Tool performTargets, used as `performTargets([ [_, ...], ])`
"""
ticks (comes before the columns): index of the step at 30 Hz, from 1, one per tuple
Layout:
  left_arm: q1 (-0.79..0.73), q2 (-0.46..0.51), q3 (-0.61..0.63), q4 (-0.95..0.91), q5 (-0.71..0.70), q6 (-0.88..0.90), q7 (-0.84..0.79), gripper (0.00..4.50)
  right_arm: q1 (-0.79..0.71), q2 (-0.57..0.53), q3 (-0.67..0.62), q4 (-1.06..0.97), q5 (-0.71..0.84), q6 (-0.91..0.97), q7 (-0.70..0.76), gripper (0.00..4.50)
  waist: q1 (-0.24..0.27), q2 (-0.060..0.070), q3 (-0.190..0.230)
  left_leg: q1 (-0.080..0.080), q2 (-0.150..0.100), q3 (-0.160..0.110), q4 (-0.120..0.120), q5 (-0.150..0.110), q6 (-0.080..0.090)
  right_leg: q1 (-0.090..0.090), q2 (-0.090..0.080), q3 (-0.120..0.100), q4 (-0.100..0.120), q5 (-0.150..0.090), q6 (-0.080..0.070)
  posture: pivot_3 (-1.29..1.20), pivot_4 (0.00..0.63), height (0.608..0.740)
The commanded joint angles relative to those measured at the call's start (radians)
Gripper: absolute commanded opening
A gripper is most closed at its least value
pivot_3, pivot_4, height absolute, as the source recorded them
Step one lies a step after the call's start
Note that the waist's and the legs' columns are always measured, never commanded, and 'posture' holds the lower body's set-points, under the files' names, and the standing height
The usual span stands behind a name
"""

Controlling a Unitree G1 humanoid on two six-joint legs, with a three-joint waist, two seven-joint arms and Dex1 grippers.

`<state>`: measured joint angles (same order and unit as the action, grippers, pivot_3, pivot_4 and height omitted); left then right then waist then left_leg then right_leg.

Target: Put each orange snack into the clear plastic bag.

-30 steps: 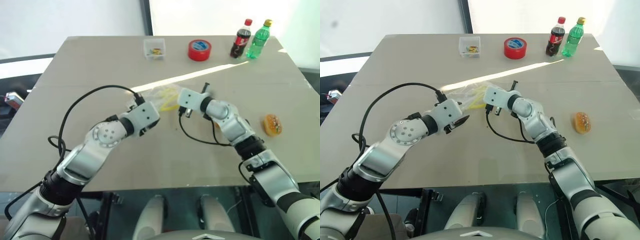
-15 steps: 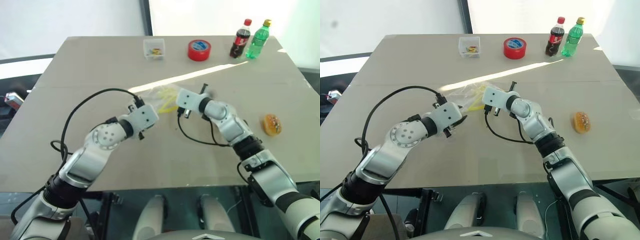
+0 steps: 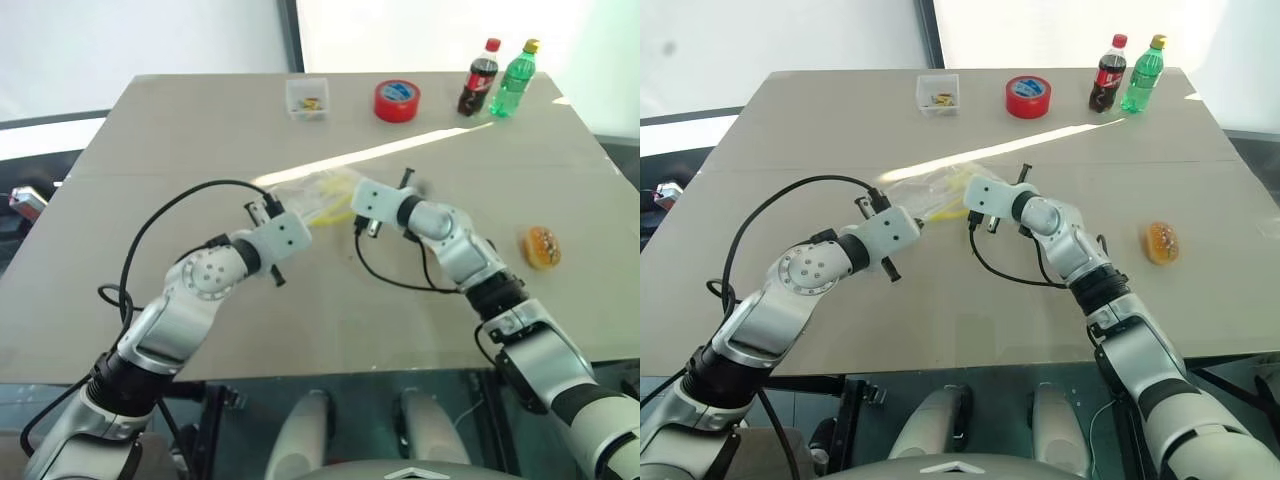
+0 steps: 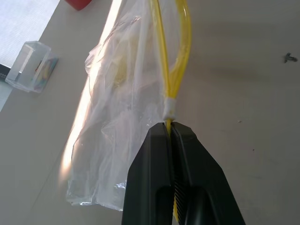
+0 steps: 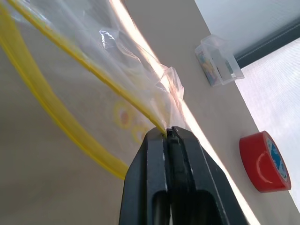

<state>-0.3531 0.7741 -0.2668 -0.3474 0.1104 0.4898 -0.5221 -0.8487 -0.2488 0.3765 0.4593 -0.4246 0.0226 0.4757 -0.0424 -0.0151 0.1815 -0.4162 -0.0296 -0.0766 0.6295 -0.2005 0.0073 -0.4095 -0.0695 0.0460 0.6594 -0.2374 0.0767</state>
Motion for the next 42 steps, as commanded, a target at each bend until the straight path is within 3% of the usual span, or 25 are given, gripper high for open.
performTargets([
  [1, 0.005, -0.006, 0.042, 0.006, 0.031, -0.042, 0.007, 0.0, 0.001, -0.02, -0.025, -0.096, 0.009, 0.012, 0.007, 1.89, 0.0, 0.0, 0.0, 0.0, 0.0, 0.0, 0.0, 0.0, 0.0, 0.0, 0.0, 0.0, 0.0, 0.0, 0.0, 0.0, 0.15, 0.74],
  [3, 0.006, -0.014, 0.051, 0.022, 0.038, -0.064, 0.01, 0.0, 0.019, -0.03, -0.028, -0.144, 0.023, 0.03, 0.028, 3.09, 0.0, 0.0, 0.0, 0.0, 0.0, 0.0, 0.0, 0.0, 0.0, 0.0, 0.0, 0.0, 0.0, 0.0, 0.0, 0.0, 0.15, 0.74],
  [5, 0.007, -0.019, 0.058, 0.034, 0.044, -0.079, 0.007, 0.0, 0.042, -0.039, -0.043, -0.208, 0.047, 0.073, 0.064, 3.95, 0.0, 0.0, 0.0, 0.0, 0.0, 0.0, 0.0, 0.0, 0.0, 0.0, 0.0, 0.0, 0.001, 0.0, 0.0, 0.0, 0.15, 0.74],
  [10, -0.001, -0.046, 0.087, 0.053, 0.029, -0.101, 0.006, 0.0, 0.097, -0.011, -0.109, -0.356, 0.166, 0.304, 0.157, 3.95, 0.001, 0.0, 0.0, 0.0, 0.0, 0.0, 0.001, 0.0, 0.0, 0.0, 0.0, 0.0, 0.001, 0.0, 0.0, 0.0, 0.15, 0.74],
  [14, -0.018, -0.095, 0.111, 0.043, -0.002, -0.087, -0.003, 0.0, 0.129, 0.015, -0.114, -0.399, 0.201, 0.392, 0.153, 2.76, 0.001, 0.0, 0.0, 0.0, 0.0, -0.001, 0.002, 0.0, 0.0, 0.0, 0.0, 0.0, 0.002, 0.0, 0.0, 0.0, 0.15, 0.74],
  [20, -0.036, -0.099, 0.106, 0.047, 0.001, -0.108, -0.04, 0.0, 0.111, 0.034, -0.103, -0.357, 0.205, 0.375, 0.112, 0.09, 0.001, 0.0, 0.0, 0.0, 0.0, 0.0, 0.003, 0.0, 0.0, 0.0, 0.0, 0.0, 0.003, 0.0, 0.0, 0.0, 0.15, 0.74],
  [30, -0.022, -0.125, 0.106, 0.027, -0.029, -0.152, -0.078, 0.0, 0.081, 0.06, -0.09, -0.264, 0.211, 0.32, 0.09, 0.09, 0.001, 0.0, 0.0, 0.0, 0.0, 0.0, 0.003, 0.0, 0.0, 0.0, 0.0, 0.0, 0.002, 0.0, 0.0, 0.0, 0.15, 0.74],
  [34, -0.028, -0.13, 0.098, 0.03, -0.027, -0.162, -0.096, 0.0, 0.067, 0.063, -0.046, -0.178, 0.16, 0.202, 0.042, 0.09, 0.0, 0.0, 0.0, 0.0, 0.0, 0.0, 0.003, 0.0, 0.0, 0.0, 0.0, 0.0, 0.002, 0.0, 0.0, 0.0, 0.15, 0.74],
  [38, -0.03, -0.134, 0.094, 0.032, -0.022, -0.165, -0.105, 0.0, 0.027, 0.022, 0.019, -0.08, 0.038, 0.022, -0.07, 1.37, 0.0, 0.0, 0.0, 0.0, 0.0, 0.0, 0.003, 0.0, 0.0, -0.001, 0.0, 0.0, 0.002, 0.0, 0.0, 0.0, 0.15, 0.74],
  [42, -0.035, -0.136, 0.092, 0.038, -0.019, -0.18, -0.113, 0.0, -0.008, -0.027, 0.095, 0.004, -0.044, -0.146, -0.078, 3.27, -0.001, 0.0, 0.0, 0.0, 0.0, 0.0, 0.003, 0.0, 0.0, 0.0, 0.0, 0.0, 0.002, 0.0, 0.0, 0.0, 0.15, 0.74],
])
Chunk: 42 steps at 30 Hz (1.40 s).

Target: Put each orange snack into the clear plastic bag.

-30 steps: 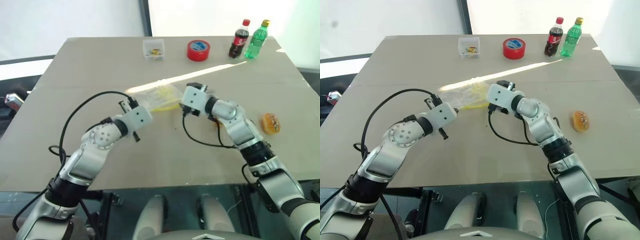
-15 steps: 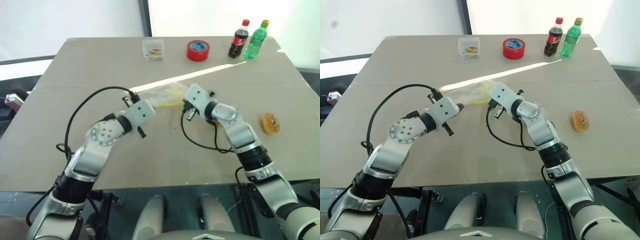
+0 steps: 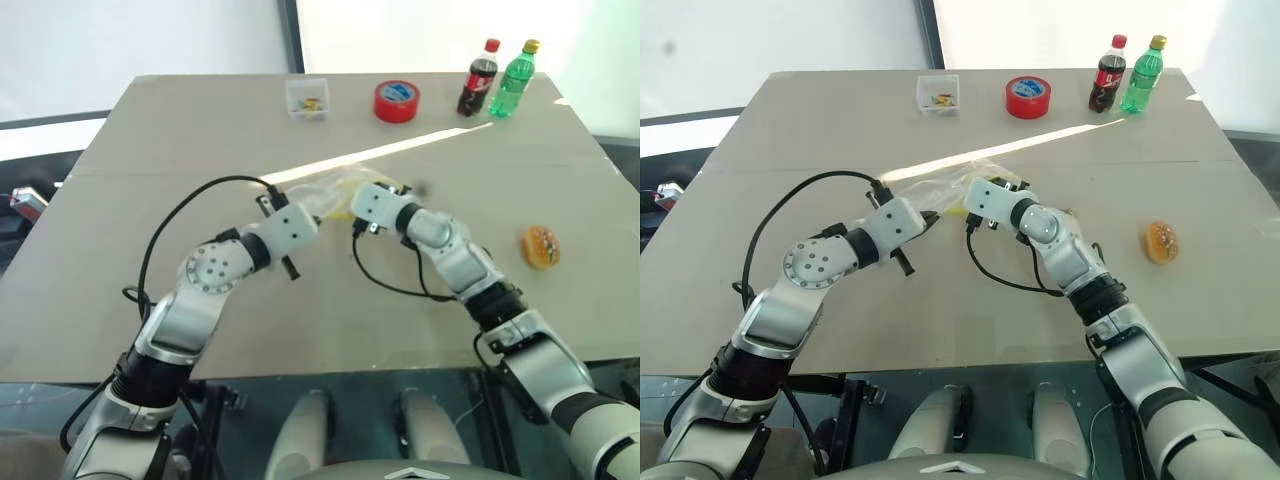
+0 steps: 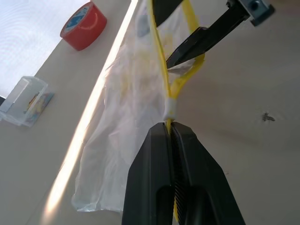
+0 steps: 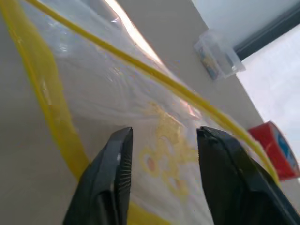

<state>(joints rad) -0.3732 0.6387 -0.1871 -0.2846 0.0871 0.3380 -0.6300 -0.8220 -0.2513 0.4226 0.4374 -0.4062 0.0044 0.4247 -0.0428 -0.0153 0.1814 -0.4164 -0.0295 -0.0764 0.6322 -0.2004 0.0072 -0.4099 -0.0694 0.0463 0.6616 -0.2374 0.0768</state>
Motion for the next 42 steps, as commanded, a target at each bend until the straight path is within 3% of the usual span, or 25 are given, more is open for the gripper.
performTargets([
  [1, -0.016, -0.002, 0.013, -0.023, 0.005, -0.031, -0.005, 0.0, -0.043, -0.033, 0.061, 0.043, -0.087, -0.158, -0.044, 3.81, 0.0, 0.0, 0.0, 0.0, 0.0, 0.0, 0.0, 0.0, 0.0, 0.0, 0.0, 0.0, 0.0, 0.0, 0.0, 0.0, 0.15, 0.74],
  [2, -0.017, -0.003, 0.014, -0.021, 0.006, -0.034, -0.006, 0.0, -0.051, -0.04, 0.07, 0.058, -0.11, -0.18, -0.062, 4.27, 0.0, 0.0, 0.0, 0.0, 0.0, 0.0, 0.0, 0.0, 0.0, 0.0, 0.0, 0.0, 0.0, 0.0, 0.0, 0.0, 0.15, 0.74],
  [3, -0.017, -0.003, 0.015, -0.019, 0.007, -0.038, -0.005, 0.0, -0.059, -0.05, 0.082, 0.072, -0.137, -0.203, -0.079, 4.44, 0.0, 0.0, 0.0, 0.0, 0.0, 0.0, 0.0, 0.0, 0.0, 0.0, 0.0, 0.0, 0.0, 0.0, 0.0, 0.0, 0.15, 0.74],
  [8, -0.028, -0.016, 0.019, -0.001, 0.013, -0.047, 0.005, 0.0, -0.068, -0.093, 0.107, 0.104, -0.207, -0.284, -0.116, 4.44, 0.0, 0.0, 0.0, 0.0, 0.0, 0.0, 0.0, 0.0, 0.0, 0.0, 0.0, 0.0, 0.0, 0.0, 0.0, 0.0, 0.15, 0.74],
  [13, -0.036, -0.026, 0.018, 0.02, 0.043, -0.02, 0.033, 0.0, 0.047, -0.132, -0.044, -0.128, -0.032, -0.156, 0.018, 4.44, 0.001, 0.0, 0.0, 0.0, 0.0, -0.001, 0.0, 0.0, 0.0, 0.0, 0.0, 0.0, 0.0, 0.0, 0.0, 0.0, 0.15, 0.74],
  [18, -0.03, -0.021, 0.027, 0.039, 0.072, -0.004, 0.053, 0.0, 0.277, -0.137, -0.208, -0.55, 0.163, 0.216, 0.171, 4.44, 0.005, 0.0, 0.0, -0.001, 0.0, -0.002, 0.0, 0.0, 0.0, 0.001, 0.0, -0.001, -0.001, 0.0, 0.0, 0.0, 0.15, 0.74],
  [22, -0.031, -0.019, 0.031, 0.072, 0.083, -0.014, 0.063, 0.0, 0.435, -0.08, -0.333, -0.808, 0.201, 0.53, 0.113, 4.44, 0.006, 0.0, 0.0, -0.001, 0.0, -0.002, 0.001, 0.0, 0.0, 0.001, 0.0, -0.001, 0.001, 0.0, 0.0, 0.0, 0.15, 0.74],
  [27, -0.034, -0.021, 0.03, 0.105, 0.088, -0.037, 0.058, 0.0, 0.532, 0.037, -0.422, -1.004, 0.185, 0.877, -0.01, 4.44, 0.004, 0.0, 0.0, 0.0, 0.0, -0.001, 0.002, 0.0, 0.0, 0.001, 0.0, -0.001, 0.002, 0.0, 0.0, 0.0, 0.15, 0.74],
  [34, -0.063, -0.036, 0.012, 0.149, 0.096, -0.076, 0.046, 0.0, 0.531, 0.181, -0.438, -1.002, 0.223, 1.041, -0.122, 4.44, 0.004, 0.0, 0.0, 0.0, 0.0, -0.001, 0.002, 0.0, 0.0, 0.001, 0.0, 0.0, 0.001, 0.0, 0.0, 0.0, 0.15, 0.74],
  [41, -0.072, -0.037, 0.015, 0.173, 0.101, -0.094, 0.052, 0.0, 0.481, 0.219, -0.458, -0.889, 0.268, 1.056, -0.18, 4.44, 0.003, 0.0, 0.0, 0.0, 0.0, -0.001, 0.002, 0.0, 0.0, 0.001, 0.0, -0.001, 0.001, 0.0, 0.0, 0.0, 0.15, 0.74],
  [42, -0.07, -0.038, 0.014, 0.172, 0.103, -0.095, 0.053, 0.0, 0.471, 0.22, -0.464, -0.869, 0.278, 1.05, -0.185, 4.21, 0.003, 0.0, 0.0, 0.0, 0.0, -0.001, 0.002, 0.0, 0.0, 0.001, 0.0, -0.001, 0.001, 0.0, 0.0, 0.0, 0.15, 0.74],
])
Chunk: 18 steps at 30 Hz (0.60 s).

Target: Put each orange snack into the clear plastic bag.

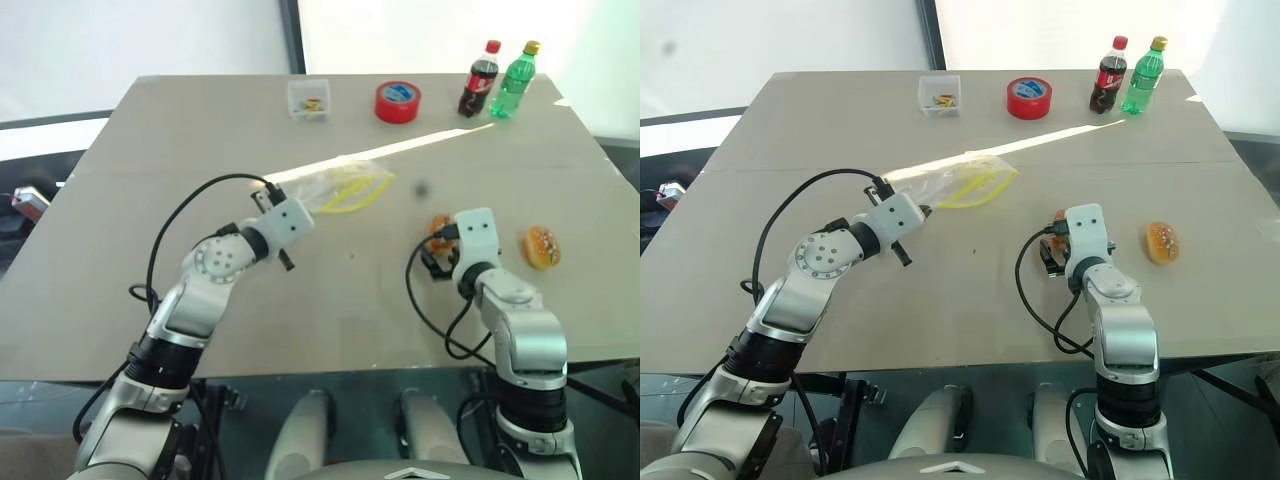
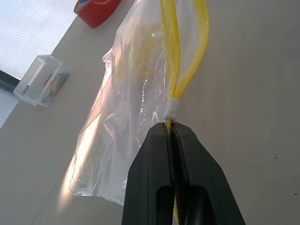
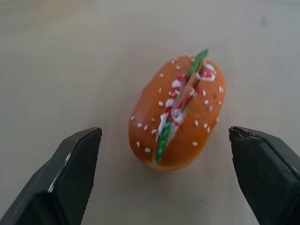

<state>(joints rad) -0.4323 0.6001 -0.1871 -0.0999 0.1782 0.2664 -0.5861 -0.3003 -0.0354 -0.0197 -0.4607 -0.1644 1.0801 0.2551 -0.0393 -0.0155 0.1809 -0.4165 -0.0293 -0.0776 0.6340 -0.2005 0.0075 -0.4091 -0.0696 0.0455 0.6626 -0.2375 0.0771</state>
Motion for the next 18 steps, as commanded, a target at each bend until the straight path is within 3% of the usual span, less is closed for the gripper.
performTargets([
  [1, -0.009, -0.001, 0.013, -0.014, 0.013, -0.024, 0.01, 0.0, -0.06, 0.002, -0.026, 0.046, 0.045, -0.033, -0.02, 3.93, -0.002, 0.0, 0.0, 0.0, 0.0, 0.0, 0.0, 0.0, 0.0, 0.0, 0.0, 0.0, 0.0, 0.0, 0.0, 0.0, 0.15, 0.74],
  [2, -0.008, -0.001, 0.014, -0.015, 0.014, -0.024, 0.011, 0.0, -0.066, -0.007, -0.025, 0.063, 0.048, -0.049, -0.023, 3.69, -0.002, 0.0, 0.0, 0.0, 0.0, 0.0, 0.0, 0.0, 0.0, 0.0, 0.0, 0.0, 0.0, 0.0, 0.0, 0.0, 0.15, 0.74],
  [5, -0.001, -0.001, 0.017, -0.02, 0.015, -0.026, 0.01, 0.0, -0.086, -0.026, -0.033, 0.103, 0.064, -0.083, -0.031, 1.98, -0.002, 0.0, 0.0, 0.0, 0.0, 0.0, 0.0, 0.0, 0.0, 0.0, 0.0, 0.0, 0.0, 0.0, 0.0, 0.0, 0.15, 0.74],
  [7, 0.003, 0.0, 0.018, -0.021, 0.016, -0.027, 0.01, 0.0, -0.094, -0.034, -0.037, 0.11, 0.079, -0.09, -0.035, 1.16, -0.002, 0.0, 0.0, 0.0, 0.0, 0.0, 0.0, 0.0, 0.0, 0.0, 0.0, 0.0, 0.0, 0.0, 0.0, 0.0, 0.15, 0.74],
  [8, 0.005, 0.001, 0.018, -0.022, 0.016, -0.027, 0.009, 0.0, -0.095, -0.039, -0.036, 0.108, 0.086, -0.095, -0.034, 1.04, -0.002, 0.0, 0.0, 0.0, 0.0, 0.0, 0.0, 0.0, 0.0, 0.0, 0.0, 0.0, 0.0, 0.0, 0.0, 0.0, 0.15, 0.74],
  [9, 0.006, 0.001, 0.018, -0.022, 0.016, -0.027, 0.009, 0.0, -0.095, -0.044, -0.033, 0.1, 0.097, -0.099, -0.026, 0.48, -0.002, 0.0, 0.0, 0.0, 0.0, 0.0, 0.0, 0.0, 0.0, 0.0, 0.0, 0.0, 0.0, 0.0, 0.0, 0.0, 0.15, 0.74],
  [11, 0.009, 0.002, 0.018, -0.021, 0.017, -0.029, 0.009, 0.0, -0.092, -0.065, -0.018, 0.071, 0.141, -0.096, 0.022, 0.04, -0.002, 0.0, 0.0, 0.0, 0.0, 0.0, 0.0, 0.0, 0.0, 0.0, 0.0, 0.0, 0.0, 0.0, 0.0, 0.0, 0.15, 0.74],
  [18, 0.0, -0.012, 0.003, -0.011, 0.02, -0.054, 0.004, 0.0, -0.118, -0.133, 0.019, -0.037, 0.354, -0.063, 0.22, 0.04, -0.002, 0.0, 0.0, 0.0, 0.0, 0.0, 0.0, 0.0, 0.0, 0.0, 0.0, 0.0, 0.0, 0.0, 0.0, 0.0, 0.15, 0.74],
])
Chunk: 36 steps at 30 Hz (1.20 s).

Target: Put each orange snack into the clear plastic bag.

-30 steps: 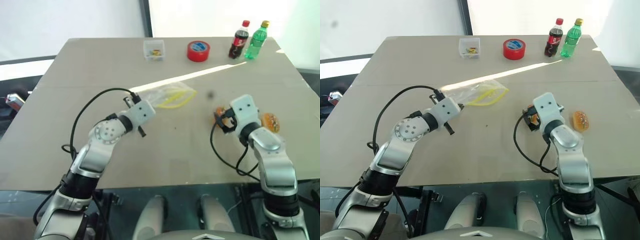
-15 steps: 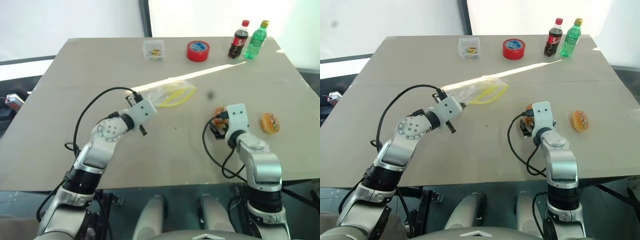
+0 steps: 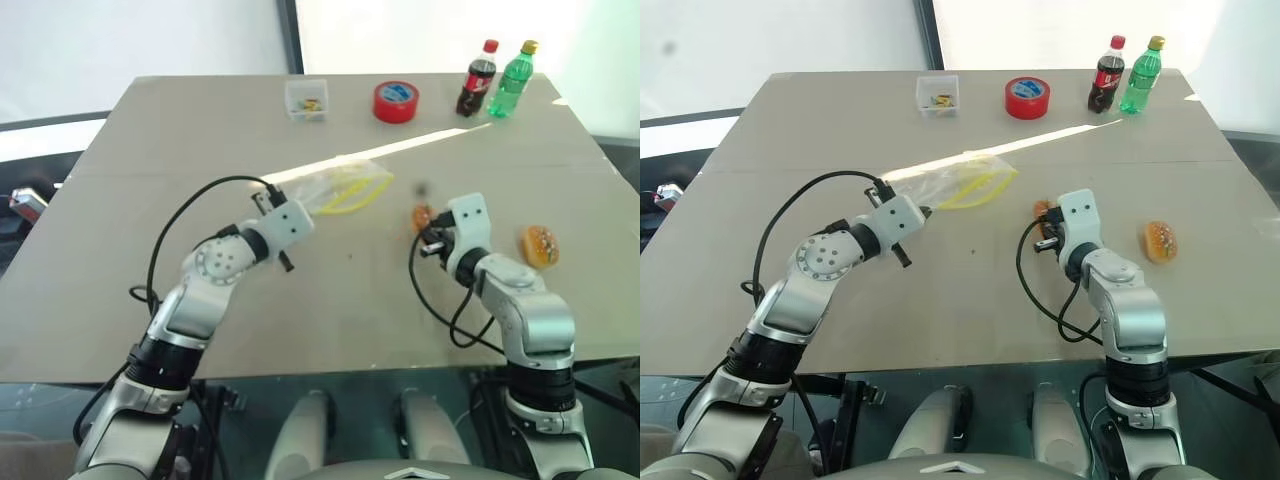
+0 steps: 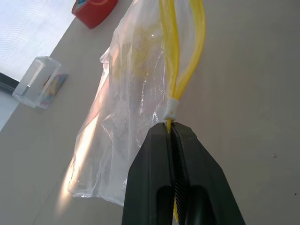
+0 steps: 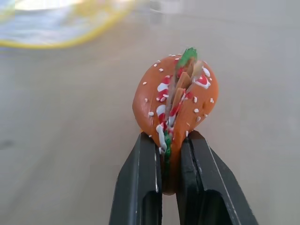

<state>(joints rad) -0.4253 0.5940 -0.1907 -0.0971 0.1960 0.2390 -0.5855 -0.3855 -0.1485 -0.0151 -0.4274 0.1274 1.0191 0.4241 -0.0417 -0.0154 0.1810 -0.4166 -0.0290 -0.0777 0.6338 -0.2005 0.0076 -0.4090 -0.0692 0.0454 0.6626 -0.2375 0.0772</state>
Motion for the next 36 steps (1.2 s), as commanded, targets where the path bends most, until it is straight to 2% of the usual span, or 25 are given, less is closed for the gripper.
performTargets([
  [1, -0.008, -0.009, 0.005, -0.012, -0.001, -0.032, 0.0, 0.0, -0.039, -0.027, 0.021, -0.071, 0.078, 0.002, 0.057, 0.04, 0.0, 0.0, 0.0, 0.0, 0.0, 0.0, 0.0, 0.0, 0.0, 0.0, 0.0, 0.0, 0.0, 0.0, 0.0, 0.0, 0.15, 0.74],
  [12, -0.004, -0.035, -0.011, -0.058, -0.002, -0.047, -0.019, 0.0, -0.126, -0.038, 0.076, 0.073, 0.113, -0.039, 0.031, 0.04, 0.0, 0.0, 0.0, 0.0, 0.0, 0.0, 0.0, 0.0, 0.0, 0.0, 0.0, 0.0, 0.0, 0.0, 0.0, 0.0, 0.15, 0.74],
  [24, 0.011, -0.043, -0.005, -0.107, 0.0, -0.028, -0.02, 0.0, -0.228, -0.04, 0.075, 0.315, 0.107, -0.157, 0.023, 0.04, -0.001, 0.0, 0.0, 0.0, 0.0, 0.0, 0.0, 0.0, 0.0, 0.0, 0.0, 0.0, 0.0, 0.0, 0.0, 0.0, 0.15, 0.74],
  [33, 0.021, -0.025, -0.008, -0.12, 0.009, -0.034, -0.034, 0.0, -0.27, -0.028, 0.029, 0.363, 0.144, -0.151, 0.005, 0.04, 0.001, 0.0, 0.0, 0.0, 0.0, 0.0, 0.0, 0.0, 0.0, 0.0, 0.0, 0.0, 0.0, 0.0, 0.0, 0.0, 0.15, 0.74],
  [36, 0.012, -0.028, -0.012, -0.11, -0.003, -0.055, -0.047, 0.0, -0.277, -0.074, 0.102, 0.372, 0.11, -0.176, 0.054, 0.04, 0.0, 0.0, 0.0, 0.0, 0.0, 0.0, 0.0, 0.0, 0.0, 0.0, 0.0, 0.0, 0.0, 0.0, 0.0, 0.0, 0.15, 0.74],
])
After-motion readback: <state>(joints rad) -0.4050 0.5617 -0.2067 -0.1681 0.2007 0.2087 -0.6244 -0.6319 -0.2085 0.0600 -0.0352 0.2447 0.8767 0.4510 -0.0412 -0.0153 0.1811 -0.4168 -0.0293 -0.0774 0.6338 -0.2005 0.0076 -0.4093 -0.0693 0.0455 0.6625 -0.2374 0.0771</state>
